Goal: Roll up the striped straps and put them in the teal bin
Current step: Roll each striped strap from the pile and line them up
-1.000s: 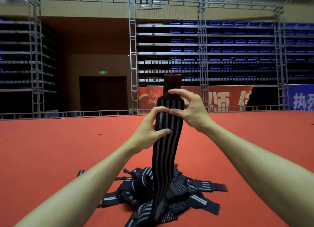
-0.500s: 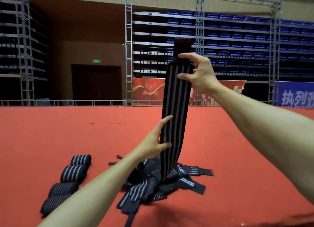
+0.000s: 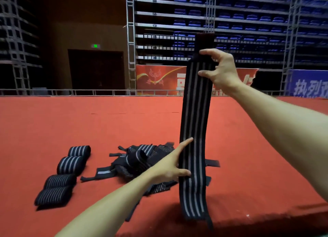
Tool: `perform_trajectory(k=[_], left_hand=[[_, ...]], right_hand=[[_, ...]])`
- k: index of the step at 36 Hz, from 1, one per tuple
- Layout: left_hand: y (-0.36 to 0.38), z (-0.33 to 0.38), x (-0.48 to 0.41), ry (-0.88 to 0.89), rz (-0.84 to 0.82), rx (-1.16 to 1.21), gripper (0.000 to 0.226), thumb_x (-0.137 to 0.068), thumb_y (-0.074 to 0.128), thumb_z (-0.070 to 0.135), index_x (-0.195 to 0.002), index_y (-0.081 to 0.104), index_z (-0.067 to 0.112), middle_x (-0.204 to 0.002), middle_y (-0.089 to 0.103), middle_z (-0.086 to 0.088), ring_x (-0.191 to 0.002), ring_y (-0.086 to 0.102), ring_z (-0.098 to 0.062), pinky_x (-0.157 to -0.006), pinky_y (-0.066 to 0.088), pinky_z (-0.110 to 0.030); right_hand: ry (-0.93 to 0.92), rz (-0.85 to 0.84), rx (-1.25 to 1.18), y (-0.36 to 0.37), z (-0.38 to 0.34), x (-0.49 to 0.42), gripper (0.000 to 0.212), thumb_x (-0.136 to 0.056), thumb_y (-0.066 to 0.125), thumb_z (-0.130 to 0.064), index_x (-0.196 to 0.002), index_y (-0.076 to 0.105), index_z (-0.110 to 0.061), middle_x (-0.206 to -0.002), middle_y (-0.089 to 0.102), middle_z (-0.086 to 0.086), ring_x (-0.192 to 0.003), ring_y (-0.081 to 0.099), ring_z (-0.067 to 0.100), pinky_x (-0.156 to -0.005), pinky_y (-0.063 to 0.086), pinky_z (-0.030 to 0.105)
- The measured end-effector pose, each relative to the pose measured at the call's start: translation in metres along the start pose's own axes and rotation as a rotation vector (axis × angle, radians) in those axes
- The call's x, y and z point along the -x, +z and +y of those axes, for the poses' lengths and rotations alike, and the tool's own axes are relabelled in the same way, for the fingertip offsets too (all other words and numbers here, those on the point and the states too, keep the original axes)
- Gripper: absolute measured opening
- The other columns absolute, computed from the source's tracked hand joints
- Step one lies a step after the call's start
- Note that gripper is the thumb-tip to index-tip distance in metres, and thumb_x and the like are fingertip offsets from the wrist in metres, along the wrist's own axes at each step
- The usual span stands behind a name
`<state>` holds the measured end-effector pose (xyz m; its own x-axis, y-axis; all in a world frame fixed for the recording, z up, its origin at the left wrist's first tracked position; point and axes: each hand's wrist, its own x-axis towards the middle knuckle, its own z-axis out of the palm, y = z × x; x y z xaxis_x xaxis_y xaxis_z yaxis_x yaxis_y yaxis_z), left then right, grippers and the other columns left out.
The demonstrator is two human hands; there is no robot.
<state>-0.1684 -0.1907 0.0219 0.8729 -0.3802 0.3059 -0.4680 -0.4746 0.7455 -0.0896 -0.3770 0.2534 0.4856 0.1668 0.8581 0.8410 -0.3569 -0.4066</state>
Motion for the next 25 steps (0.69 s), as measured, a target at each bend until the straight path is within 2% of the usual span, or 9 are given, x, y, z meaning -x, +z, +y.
perform_trajectory(k=[2,5,6,9,12,16,19,22,25], left_hand=[[0.009,-0.014,-0.002,-0.034,0.003,-0.010,0.099,-0.088,0.071,0.004,-0.149,0.014,0.057,-0.151,0.034,0.019,-0.114,0.059,0.003,-0.089,0.057,-0.030],[0.017,-0.035,-0.006,-0.074,0.014,-0.091,0.100,-0.087,0.072,0.005,-0.150,0.013,0.055,-0.154,0.030,0.019,-0.128,0.044,0.006,-0.098,0.041,-0.008],[0.020,-0.041,-0.009,-0.086,0.018,-0.108,0.100,-0.086,0.072,0.005,-0.149,0.012,0.055,-0.153,0.032,0.018,-0.129,0.041,0.007,-0.099,0.038,-0.005],[0.024,-0.060,-0.016,-0.116,0.016,-0.164,0.105,-0.084,0.075,0.009,-0.150,0.009,0.056,-0.157,0.033,0.011,-0.137,0.038,-0.001,-0.114,0.032,-0.018],[0.023,-0.071,-0.023,-0.135,-0.006,-0.192,0.105,-0.083,0.077,0.012,-0.150,0.008,0.056,-0.159,0.031,0.008,-0.141,0.037,-0.006,-0.119,0.030,-0.028],[0.016,-0.078,-0.029,-0.133,-0.033,-0.238,0.099,-0.085,0.076,0.014,-0.153,0.012,0.045,-0.151,0.045,0.003,-0.133,0.048,-0.010,-0.113,0.035,-0.023],[0.000,-0.081,-0.035,-0.135,-0.013,-0.329,0.087,-0.087,0.074,0.017,-0.152,0.022,0.042,-0.118,0.060,-0.006,-0.099,0.065,-0.020,-0.094,0.050,-0.026],[-0.027,-0.082,-0.041,-0.150,0.061,-0.313,0.068,-0.090,0.071,0.020,-0.146,0.036,0.038,-0.111,0.058,-0.002,-0.093,0.064,-0.020,-0.088,0.053,-0.029],[-0.060,-0.086,-0.049,-0.164,0.123,-0.337,0.053,-0.093,0.067,0.022,-0.140,0.043,0.032,-0.107,0.059,0.001,-0.086,0.060,-0.010,-0.080,0.049,-0.023]], right_hand=[[0.023,-0.017,-0.029,0.006,0.015,0.012,0.061,-0.070,0.085,0.000,-0.124,0.066,-0.023,-0.116,0.066,-0.011,-0.114,0.062,0.009,-0.104,0.050,0.037],[0.034,-0.026,-0.062,0.018,0.032,0.028,0.059,-0.071,0.085,-0.001,-0.122,0.067,-0.025,-0.116,0.066,-0.013,-0.118,0.061,0.012,-0.106,0.048,0.043],[0.040,-0.037,-0.075,0.022,0.038,0.033,0.059,-0.072,0.084,0.000,-0.123,0.066,-0.025,-0.118,0.066,-0.011,-0.119,0.061,0.014,-0.107,0.047,0.045],[0.048,-0.046,-0.087,0.031,0.054,0.041,0.058,-0.073,0.084,0.000,-0.123,0.066,-0.023,-0.122,0.066,-0.006,-0.120,0.061,0.017,-0.107,0.047,0.047],[0.066,-0.048,-0.087,0.036,0.067,0.046,0.058,-0.072,0.084,0.000,-0.123,0.067,-0.022,-0.116,0.066,-0.012,-0.115,0.062,0.014,-0.103,0.050,0.044],[0.078,-0.049,-0.132,0.041,0.077,0.053,0.056,-0.074,0.082,0.002,-0.124,0.066,-0.018,-0.117,0.066,-0.009,-0.114,0.063,0.011,-0.102,0.052,0.038],[0.081,-0.046,-0.105,0.045,0.083,0.057,0.056,-0.075,0.082,0.000,-0.125,0.066,-0.019,-0.120,0.066,-0.009,-0.117,0.060,0.011,-0.105,0.049,0.037],[0.090,-0.052,-0.080,0.049,0.089,0.058,0.055,-0.075,0.083,-0.003,-0.124,0.066,-0.021,-0.118,0.065,-0.013,-0.116,0.057,0.010,-0.107,0.045,0.036],[0.104,-0.065,-0.126,0.056,0.098,0.059,0.055,-0.075,0.083,-0.001,-0.123,0.067,-0.022,-0.114,0.064,-0.018,-0.117,0.060,0.012,-0.104,0.049,0.043]])
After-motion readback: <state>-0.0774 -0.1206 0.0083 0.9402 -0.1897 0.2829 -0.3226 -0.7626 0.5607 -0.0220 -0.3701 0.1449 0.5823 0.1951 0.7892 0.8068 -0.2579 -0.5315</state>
